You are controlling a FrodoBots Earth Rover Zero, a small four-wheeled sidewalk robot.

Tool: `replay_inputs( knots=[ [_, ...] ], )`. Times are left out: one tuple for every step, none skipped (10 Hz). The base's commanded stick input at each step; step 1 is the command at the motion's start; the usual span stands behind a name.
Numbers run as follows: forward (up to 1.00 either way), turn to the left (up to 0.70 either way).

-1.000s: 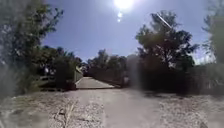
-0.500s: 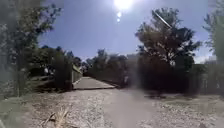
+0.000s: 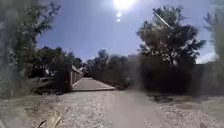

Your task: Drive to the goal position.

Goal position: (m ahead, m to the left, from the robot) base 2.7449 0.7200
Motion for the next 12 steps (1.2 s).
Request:
replay_inputs(
  knots=[
    [0.45, 0.27],
    [0.45, 0.25],
    [0.45, 0.2],
    [0.45, 0.14],
    [0.45, 0.08],
    [0.45, 0.02],
    [0.45, 0.0],
    [0.45, 0.0],
    [0.45, 0.0],
    [0.45, 0.0],
    [0.45, 0.0],
    [0.45, 0.0]
  ],
)
